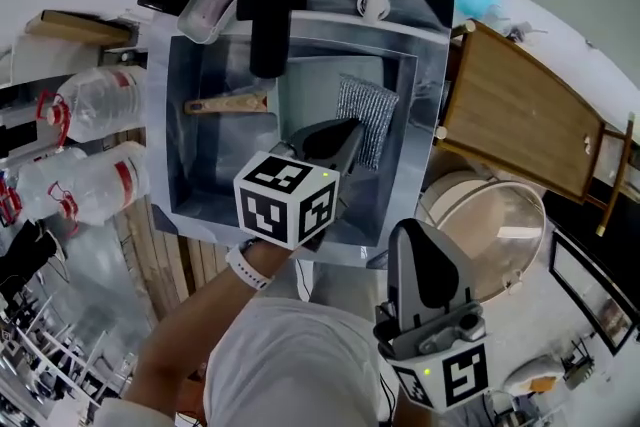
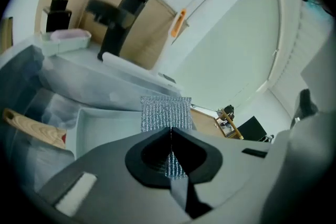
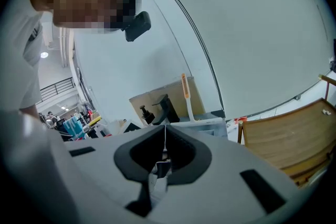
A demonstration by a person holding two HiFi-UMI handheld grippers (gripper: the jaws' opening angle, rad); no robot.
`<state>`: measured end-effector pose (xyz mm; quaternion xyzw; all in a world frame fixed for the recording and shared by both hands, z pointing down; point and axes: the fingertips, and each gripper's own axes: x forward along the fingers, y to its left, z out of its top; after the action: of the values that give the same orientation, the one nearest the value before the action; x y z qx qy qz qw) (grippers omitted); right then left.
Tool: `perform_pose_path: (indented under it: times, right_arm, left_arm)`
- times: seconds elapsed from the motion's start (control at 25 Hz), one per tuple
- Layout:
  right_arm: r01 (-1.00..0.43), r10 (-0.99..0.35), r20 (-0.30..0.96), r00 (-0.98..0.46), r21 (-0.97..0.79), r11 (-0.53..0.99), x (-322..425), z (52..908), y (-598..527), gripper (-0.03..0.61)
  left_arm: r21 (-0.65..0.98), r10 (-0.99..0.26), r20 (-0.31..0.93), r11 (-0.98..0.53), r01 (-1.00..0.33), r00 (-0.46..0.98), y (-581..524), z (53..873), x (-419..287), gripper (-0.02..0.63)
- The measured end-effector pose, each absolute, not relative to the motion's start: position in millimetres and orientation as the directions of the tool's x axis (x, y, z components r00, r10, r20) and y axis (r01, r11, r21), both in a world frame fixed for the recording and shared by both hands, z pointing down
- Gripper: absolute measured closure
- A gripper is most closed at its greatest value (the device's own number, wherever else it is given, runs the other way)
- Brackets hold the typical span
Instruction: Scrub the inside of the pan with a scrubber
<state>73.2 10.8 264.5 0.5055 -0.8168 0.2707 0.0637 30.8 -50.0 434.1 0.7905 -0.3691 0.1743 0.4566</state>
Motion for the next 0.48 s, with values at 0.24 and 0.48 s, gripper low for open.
perform_pose_path:
  times: [0.24, 0.48]
  right_arm:
    - [-0.867, -0.806, 0.352, -0.476, -0.342, 0.363, 75, 234, 18, 0.571]
    - [-0.866, -0.812, 0.325, -0.486, -0.306, 0.396, 69, 197, 25, 0.572]
  left_arm:
    - [0.463, -0.542, 0.553, -0.431, -0.775, 0.632, -43, 367, 13, 0.606]
    - [0.331, -0.649, 0.474, -0.495, -0.803, 0.596, -34, 287, -10, 0.606]
